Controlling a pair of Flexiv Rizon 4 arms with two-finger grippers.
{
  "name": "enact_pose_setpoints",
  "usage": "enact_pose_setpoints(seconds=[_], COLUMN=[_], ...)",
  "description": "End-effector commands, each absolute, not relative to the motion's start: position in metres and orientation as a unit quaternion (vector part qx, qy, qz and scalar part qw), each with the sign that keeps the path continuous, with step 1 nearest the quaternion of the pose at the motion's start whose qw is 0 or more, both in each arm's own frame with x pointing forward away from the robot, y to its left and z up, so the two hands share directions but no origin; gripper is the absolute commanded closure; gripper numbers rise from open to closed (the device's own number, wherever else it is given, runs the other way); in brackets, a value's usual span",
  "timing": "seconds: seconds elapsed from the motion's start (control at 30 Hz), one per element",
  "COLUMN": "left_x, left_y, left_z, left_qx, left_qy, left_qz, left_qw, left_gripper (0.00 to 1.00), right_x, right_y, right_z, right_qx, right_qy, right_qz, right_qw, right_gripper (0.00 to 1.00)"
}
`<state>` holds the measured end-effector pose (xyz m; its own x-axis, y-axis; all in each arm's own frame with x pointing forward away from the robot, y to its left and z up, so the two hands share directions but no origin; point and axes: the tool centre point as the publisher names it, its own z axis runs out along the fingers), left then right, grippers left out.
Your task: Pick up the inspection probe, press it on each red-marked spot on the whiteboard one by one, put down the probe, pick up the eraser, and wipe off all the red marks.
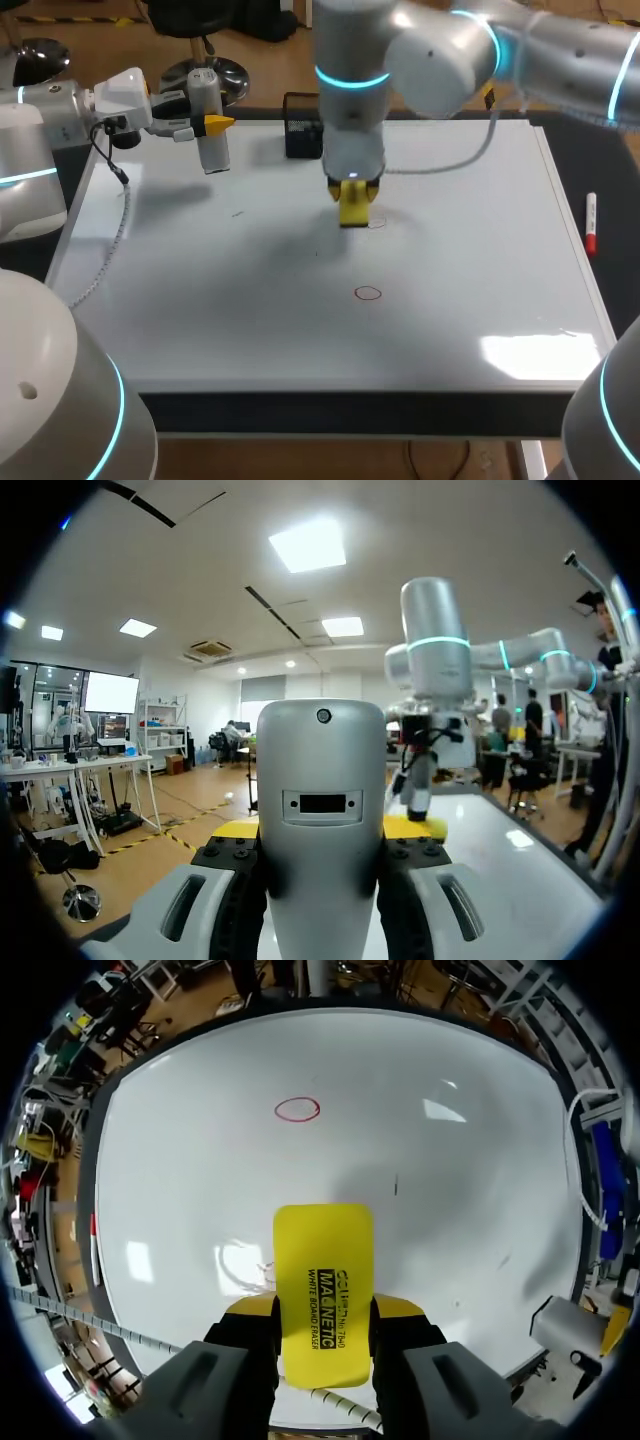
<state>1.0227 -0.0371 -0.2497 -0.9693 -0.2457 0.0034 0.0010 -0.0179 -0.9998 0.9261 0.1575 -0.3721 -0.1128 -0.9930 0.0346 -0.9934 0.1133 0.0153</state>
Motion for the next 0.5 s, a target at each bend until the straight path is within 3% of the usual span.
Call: enact_pose_setpoints(seconds=[0.03,0.5], left_x=[1.024,1.024], left_y=[-0.037,-0.037], left_z=[-0.249,-0.249], left_qx=[-0.087,-0.087], left_qy=[0.696,0.696], left_qz=[-0.708,-0.708], left_qw=[0.086,0.086], left_gripper=[1.0,1.0], right_x=[0.952,1.026], right_y=[0.131,0.043], right_z=[-0.363,-0.354], right_qx=[0.659,0.605], right_qy=[-0.752,-0.796], right_qz=[-0.001,0.004], right_qw=[0.018,0.025], right_gripper=[1.0,1.0])
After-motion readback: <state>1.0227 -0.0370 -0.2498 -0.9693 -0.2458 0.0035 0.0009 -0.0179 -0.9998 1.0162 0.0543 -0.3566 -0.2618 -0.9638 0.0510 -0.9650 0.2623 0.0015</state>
